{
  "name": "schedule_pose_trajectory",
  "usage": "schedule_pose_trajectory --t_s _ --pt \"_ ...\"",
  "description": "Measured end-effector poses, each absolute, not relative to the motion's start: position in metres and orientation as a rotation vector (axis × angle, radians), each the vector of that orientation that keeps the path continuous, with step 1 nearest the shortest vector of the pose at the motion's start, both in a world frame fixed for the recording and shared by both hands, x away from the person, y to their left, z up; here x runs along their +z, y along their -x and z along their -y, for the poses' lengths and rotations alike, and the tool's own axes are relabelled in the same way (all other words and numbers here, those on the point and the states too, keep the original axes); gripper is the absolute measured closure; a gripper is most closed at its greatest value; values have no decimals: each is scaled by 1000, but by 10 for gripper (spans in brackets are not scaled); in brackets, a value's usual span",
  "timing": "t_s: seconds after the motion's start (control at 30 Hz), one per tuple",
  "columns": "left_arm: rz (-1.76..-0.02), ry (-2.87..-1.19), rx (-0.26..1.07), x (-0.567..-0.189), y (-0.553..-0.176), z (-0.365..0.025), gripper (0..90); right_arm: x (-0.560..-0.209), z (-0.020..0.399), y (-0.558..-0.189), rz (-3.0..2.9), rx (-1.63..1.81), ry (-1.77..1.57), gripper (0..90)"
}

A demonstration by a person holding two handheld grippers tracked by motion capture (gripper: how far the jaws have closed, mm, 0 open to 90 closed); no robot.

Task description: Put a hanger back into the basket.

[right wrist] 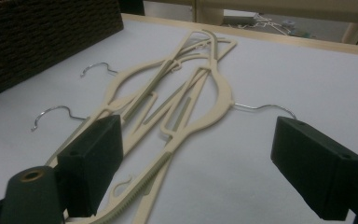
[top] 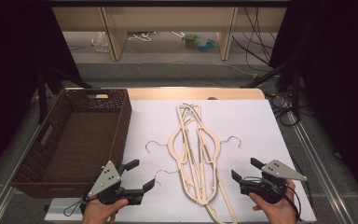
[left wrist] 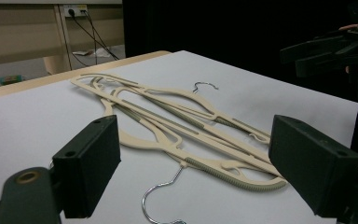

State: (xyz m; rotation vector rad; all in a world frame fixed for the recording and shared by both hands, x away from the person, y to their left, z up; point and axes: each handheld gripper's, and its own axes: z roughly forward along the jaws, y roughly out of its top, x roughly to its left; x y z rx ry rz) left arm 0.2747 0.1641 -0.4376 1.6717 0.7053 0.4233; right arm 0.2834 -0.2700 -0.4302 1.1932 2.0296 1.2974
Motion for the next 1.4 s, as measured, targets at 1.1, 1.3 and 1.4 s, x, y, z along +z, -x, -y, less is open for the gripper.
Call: schedule_pose_trajectory --t_s 1.1,1.3,1.4 --pt "-699 -1688 422 -439 -275 -161 164 -444 232 -337 -2392 948 -1231 275" --pt "-698 -1692 414 -440 -275 -160 166 -449 218 -352 -2463 868 -1262 308" --pt "-695 -1691 419 -440 -275 -160 170 -453 209 -359 -2503 828 -1289 309"
